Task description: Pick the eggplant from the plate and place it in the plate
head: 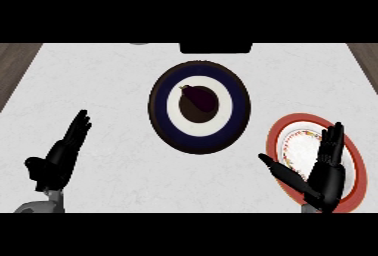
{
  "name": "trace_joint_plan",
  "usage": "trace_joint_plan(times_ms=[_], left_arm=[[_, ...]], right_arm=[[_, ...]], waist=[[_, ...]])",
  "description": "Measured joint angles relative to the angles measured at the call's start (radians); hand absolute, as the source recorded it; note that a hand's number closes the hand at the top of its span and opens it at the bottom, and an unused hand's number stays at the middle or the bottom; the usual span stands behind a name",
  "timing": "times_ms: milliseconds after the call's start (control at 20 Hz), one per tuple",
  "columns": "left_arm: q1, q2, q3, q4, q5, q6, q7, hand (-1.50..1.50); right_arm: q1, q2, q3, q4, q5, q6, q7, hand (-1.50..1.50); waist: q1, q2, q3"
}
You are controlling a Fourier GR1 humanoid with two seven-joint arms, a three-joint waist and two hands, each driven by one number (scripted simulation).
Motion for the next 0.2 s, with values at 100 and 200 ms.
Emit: trace_joint_plan(times_ms=[100,200], left_arm=[[-0.011,-0.001,0.005,-0.002,0.000,-0.002,0.009,0.00],[-0.024,-0.010,0.007,0.014,-0.002,-0.006,0.012,0.00]], right_arm=[[-0.030,-0.003,-0.049,0.091,-0.032,0.060,-0.064,-1.50],[-0.022,0.006,-0.081,0.147,-0.050,0.104,-0.132,-1.50]], waist=[[0.002,0.000,0.000],[0.002,0.000,-0.001]])
